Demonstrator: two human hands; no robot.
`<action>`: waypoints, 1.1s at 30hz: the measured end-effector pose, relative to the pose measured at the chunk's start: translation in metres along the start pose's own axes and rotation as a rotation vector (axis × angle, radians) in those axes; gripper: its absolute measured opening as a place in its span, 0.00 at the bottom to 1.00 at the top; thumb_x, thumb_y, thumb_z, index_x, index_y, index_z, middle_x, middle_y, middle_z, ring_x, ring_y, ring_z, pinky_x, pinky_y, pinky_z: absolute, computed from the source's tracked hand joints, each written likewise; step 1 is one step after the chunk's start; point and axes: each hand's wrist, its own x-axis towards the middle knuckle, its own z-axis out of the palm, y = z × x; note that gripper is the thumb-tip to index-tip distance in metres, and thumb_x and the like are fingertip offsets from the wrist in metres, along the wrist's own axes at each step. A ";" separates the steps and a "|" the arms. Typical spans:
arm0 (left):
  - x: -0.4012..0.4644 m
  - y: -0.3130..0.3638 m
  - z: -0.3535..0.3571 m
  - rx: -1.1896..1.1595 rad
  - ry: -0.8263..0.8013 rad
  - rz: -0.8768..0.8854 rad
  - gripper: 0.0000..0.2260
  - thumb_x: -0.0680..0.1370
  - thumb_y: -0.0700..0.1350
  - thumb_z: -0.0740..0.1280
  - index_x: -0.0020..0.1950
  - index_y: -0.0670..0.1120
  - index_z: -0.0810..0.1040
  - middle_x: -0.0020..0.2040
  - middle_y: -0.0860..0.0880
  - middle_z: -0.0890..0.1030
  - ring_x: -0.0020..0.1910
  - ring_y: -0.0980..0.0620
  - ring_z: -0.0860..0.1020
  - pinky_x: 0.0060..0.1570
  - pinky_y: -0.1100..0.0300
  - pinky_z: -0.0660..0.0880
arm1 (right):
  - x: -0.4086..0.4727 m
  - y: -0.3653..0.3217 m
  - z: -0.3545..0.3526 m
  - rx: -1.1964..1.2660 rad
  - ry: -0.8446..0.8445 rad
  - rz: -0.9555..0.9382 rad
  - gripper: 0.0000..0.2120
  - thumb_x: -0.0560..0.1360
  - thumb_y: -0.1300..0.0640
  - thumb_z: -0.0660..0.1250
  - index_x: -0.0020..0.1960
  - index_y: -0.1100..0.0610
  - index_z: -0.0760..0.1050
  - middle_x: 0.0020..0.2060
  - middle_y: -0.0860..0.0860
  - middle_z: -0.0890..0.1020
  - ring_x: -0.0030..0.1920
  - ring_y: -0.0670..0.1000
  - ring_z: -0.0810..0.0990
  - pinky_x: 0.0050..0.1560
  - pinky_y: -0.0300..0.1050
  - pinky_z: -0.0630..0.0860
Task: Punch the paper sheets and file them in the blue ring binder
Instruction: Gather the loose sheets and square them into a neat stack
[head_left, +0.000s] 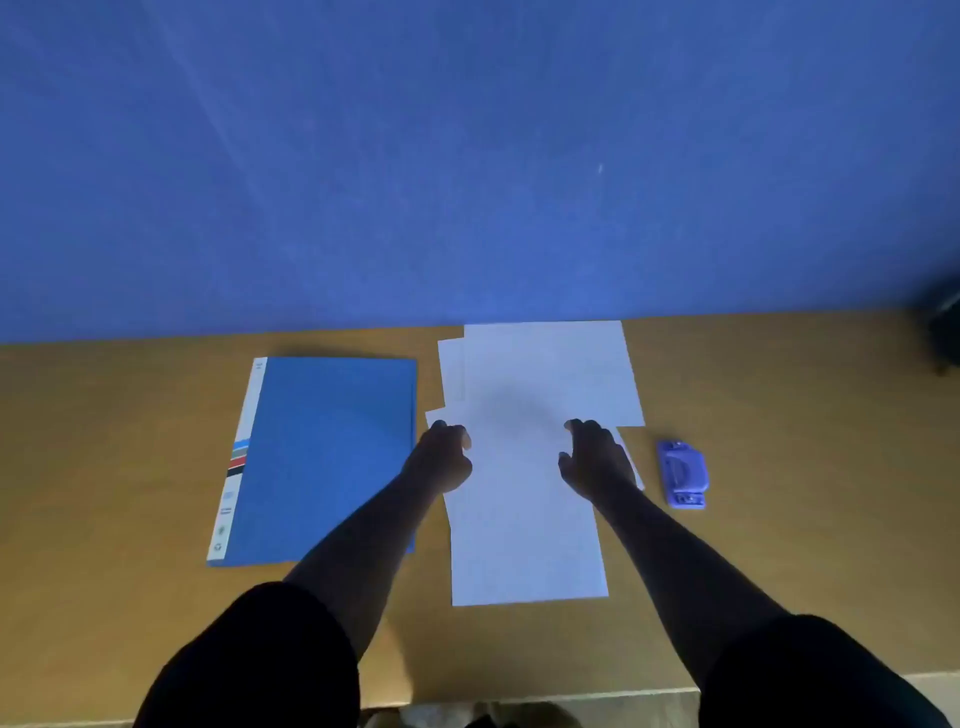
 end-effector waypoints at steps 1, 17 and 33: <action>0.002 0.001 0.002 -0.013 -0.004 -0.031 0.18 0.74 0.36 0.61 0.62 0.45 0.75 0.62 0.45 0.71 0.57 0.46 0.75 0.50 0.53 0.77 | 0.001 0.000 0.003 -0.005 -0.002 0.023 0.24 0.77 0.53 0.64 0.71 0.55 0.64 0.63 0.55 0.72 0.65 0.57 0.71 0.60 0.52 0.72; -0.002 0.018 0.033 -0.571 0.077 -0.351 0.25 0.70 0.37 0.69 0.67 0.45 0.71 0.56 0.45 0.76 0.44 0.50 0.79 0.33 0.62 0.76 | 0.004 0.004 0.021 0.501 0.004 0.389 0.33 0.70 0.59 0.75 0.69 0.63 0.63 0.61 0.62 0.75 0.59 0.62 0.77 0.50 0.47 0.75; -0.011 -0.005 0.014 -0.496 0.153 -0.429 0.25 0.74 0.42 0.67 0.70 0.40 0.68 0.65 0.42 0.75 0.60 0.44 0.76 0.45 0.57 0.74 | 0.005 0.019 -0.005 1.129 -0.230 0.554 0.04 0.76 0.65 0.64 0.51 0.61 0.75 0.37 0.55 0.77 0.36 0.52 0.75 0.36 0.43 0.72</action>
